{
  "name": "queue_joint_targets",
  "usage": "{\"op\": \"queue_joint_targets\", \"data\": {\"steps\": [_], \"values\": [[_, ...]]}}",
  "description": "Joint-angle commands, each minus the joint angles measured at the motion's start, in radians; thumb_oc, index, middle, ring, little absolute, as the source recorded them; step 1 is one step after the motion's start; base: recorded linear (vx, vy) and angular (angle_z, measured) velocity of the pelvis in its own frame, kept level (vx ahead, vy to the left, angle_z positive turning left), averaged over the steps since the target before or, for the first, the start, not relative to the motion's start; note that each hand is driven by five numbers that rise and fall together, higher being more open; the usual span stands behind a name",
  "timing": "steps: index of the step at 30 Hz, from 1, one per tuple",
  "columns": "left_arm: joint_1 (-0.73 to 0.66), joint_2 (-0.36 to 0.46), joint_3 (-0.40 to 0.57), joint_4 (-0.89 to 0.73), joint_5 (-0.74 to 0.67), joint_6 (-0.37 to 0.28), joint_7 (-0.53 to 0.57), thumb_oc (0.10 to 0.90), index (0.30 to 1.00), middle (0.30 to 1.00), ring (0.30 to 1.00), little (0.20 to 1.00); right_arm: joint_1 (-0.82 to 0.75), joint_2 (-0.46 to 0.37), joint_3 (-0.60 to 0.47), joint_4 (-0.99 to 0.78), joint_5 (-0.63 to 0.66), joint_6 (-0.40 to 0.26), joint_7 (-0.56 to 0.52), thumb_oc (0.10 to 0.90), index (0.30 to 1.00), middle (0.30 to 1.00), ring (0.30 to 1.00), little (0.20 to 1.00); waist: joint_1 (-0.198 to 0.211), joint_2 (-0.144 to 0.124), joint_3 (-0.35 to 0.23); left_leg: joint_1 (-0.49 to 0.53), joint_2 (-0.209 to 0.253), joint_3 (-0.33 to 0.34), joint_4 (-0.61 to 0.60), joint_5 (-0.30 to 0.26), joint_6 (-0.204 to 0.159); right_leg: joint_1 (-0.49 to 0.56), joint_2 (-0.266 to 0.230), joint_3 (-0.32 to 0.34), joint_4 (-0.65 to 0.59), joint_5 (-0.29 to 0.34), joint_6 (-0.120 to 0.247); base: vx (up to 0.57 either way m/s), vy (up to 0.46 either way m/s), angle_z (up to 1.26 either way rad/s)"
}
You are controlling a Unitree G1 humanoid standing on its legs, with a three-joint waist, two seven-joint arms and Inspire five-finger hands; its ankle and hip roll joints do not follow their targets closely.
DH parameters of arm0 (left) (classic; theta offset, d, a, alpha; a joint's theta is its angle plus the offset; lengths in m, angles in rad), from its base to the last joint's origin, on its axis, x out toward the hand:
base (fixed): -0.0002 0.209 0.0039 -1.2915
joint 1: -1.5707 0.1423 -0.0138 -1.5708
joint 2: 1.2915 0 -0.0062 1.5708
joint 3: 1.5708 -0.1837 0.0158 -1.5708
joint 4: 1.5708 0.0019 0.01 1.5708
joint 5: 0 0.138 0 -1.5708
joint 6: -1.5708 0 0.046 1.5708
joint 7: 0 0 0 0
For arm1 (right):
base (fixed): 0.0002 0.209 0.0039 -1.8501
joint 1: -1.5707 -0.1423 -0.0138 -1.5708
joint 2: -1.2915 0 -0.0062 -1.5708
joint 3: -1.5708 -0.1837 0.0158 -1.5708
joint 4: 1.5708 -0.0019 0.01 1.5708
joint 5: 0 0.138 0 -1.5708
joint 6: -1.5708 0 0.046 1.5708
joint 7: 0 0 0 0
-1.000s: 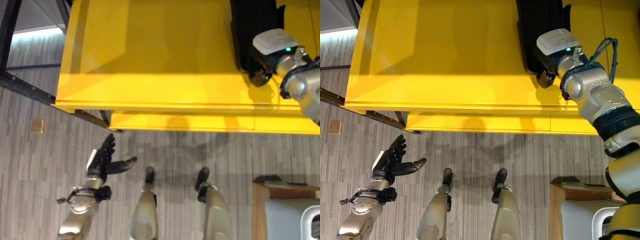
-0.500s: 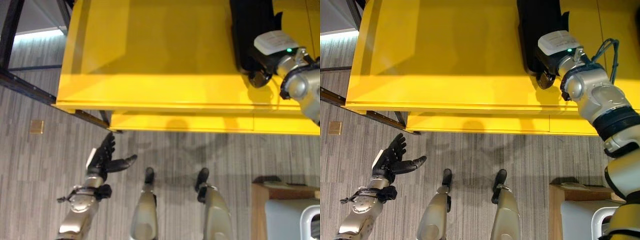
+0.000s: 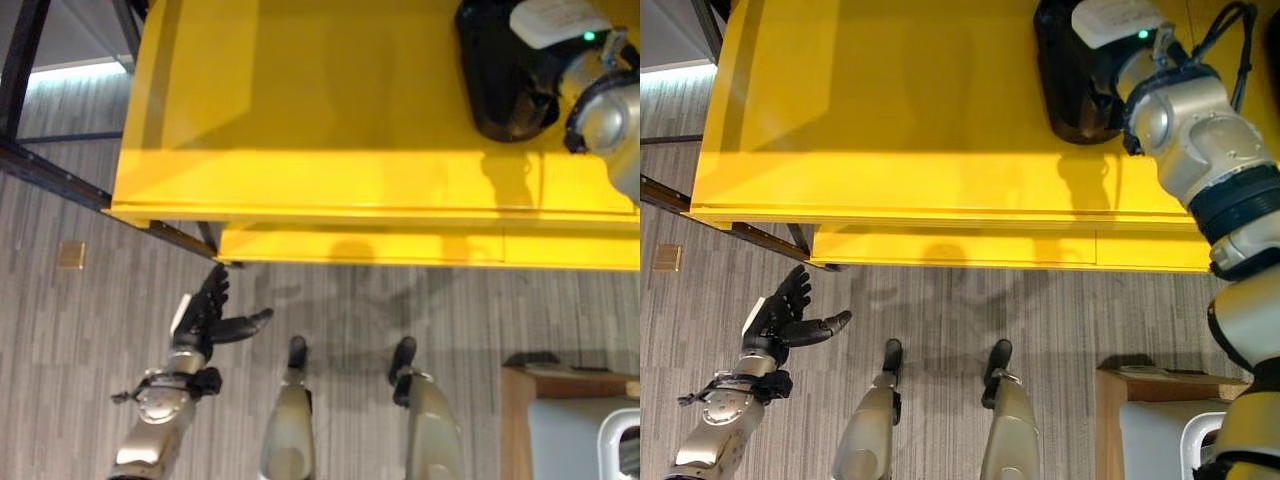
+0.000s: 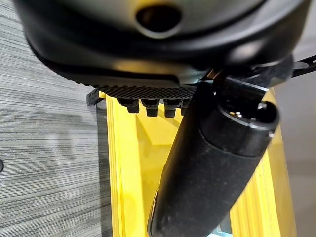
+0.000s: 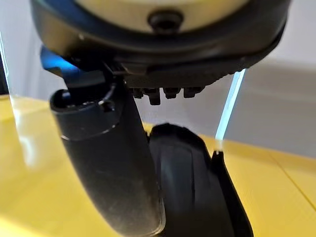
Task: Move parts from the plastic box to the shelf.
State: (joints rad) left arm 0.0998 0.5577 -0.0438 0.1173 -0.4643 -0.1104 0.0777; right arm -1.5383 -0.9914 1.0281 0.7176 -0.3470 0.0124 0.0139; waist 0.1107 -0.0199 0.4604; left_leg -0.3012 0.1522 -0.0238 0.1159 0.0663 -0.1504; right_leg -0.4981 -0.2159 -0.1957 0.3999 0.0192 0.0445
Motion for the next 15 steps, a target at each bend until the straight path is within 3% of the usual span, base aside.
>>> {"op": "queue_joint_targets", "data": {"steps": [1, 10, 15], "values": [[0.036, 0.093, 0.047, -0.065, -0.002, -0.082, 0.021, 0.9, 1.0, 1.0, 1.0, 1.0, -0.126, 0.01, 0.006, -0.044, 0.058, 0.014, -0.059, 0.9, 1.0, 1.0, 1.0, 1.0, -0.003, -0.045, -0.067, 0.056, 0.02, 0.011, 0.042, -0.04, 0.022, 0.012, -0.051, 0.032, 0.008, 0.033, 0.099, 0.0, -0.001, -0.03], [0.037, 0.086, 0.051, -0.059, 0.0, -0.074, 0.021, 0.9, 1.0, 1.0, 1.0, 1.0, -0.104, -0.065, -0.043, -0.19, 0.148, -0.002, -0.059, 0.9, 1.0, 1.0, 1.0, 1.0, -0.021, -0.06, -0.085, 0.071, 0.016, 0.014, 0.053, -0.056, 0.026, 0.032, -0.051, 0.032, 0.004, 0.038, 0.105, 0.0, 0.0, -0.01], [0.036, 0.07, 0.057, -0.046, 0.01, -0.064, 0.021, 0.9, 1.0, 1.0, 1.0, 1.0, -0.002, -0.141, -0.142, -0.342, 0.172, -0.012, -0.06, 0.9, 1.0, 1.0, 1.0, 1.0, -0.039, -0.065, -0.093, 0.081, 0.014, 0.021, 0.061, -0.066, 0.029, 0.047, -0.048, 0.038, -0.003, 0.042, 0.11, 0.0, 0.003, -0.01]]}}
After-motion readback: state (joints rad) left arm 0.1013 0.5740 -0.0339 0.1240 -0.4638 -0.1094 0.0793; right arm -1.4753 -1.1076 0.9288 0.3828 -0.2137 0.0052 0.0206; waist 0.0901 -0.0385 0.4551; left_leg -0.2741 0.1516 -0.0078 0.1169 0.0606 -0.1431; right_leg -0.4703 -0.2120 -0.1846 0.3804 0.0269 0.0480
